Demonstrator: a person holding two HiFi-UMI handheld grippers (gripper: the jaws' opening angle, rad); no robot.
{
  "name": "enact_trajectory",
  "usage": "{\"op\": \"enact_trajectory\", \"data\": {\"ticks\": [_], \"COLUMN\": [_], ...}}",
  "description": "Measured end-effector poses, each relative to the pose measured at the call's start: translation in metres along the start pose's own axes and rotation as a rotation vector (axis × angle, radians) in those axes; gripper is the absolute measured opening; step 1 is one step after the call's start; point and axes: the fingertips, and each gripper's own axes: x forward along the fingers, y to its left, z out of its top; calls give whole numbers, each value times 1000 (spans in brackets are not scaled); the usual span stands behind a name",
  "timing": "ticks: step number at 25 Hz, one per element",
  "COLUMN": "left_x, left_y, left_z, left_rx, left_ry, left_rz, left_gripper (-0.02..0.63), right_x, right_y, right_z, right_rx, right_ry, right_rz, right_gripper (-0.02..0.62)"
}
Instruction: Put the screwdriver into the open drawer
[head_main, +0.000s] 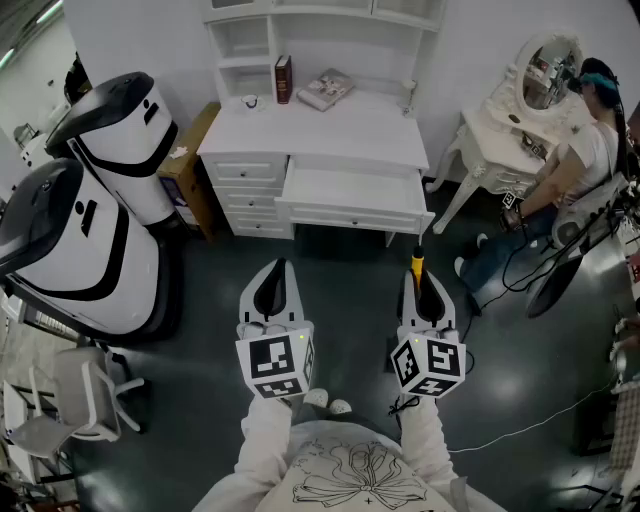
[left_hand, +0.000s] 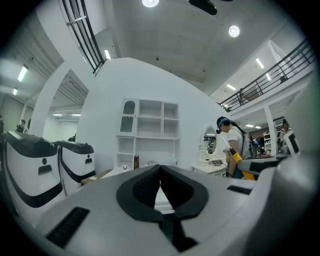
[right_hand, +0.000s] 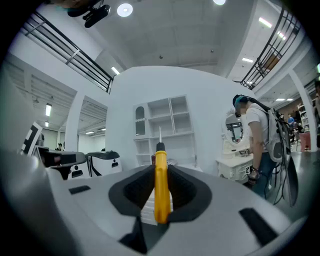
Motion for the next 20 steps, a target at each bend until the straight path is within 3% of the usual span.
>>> {"op": "enact_trajectory", "data": {"ticks": [20], "left_x": [23], "left_y": [23], "left_z": [-19], "left_rx": [10], "left_ry": [31], "left_rz": [-32], "left_gripper": [5], "right_x": [20], "right_y": [13], "right_z": [-15], "right_rx": [13], "right_ry": [15], "right_rz": [-43], "right_gripper": [75]}}
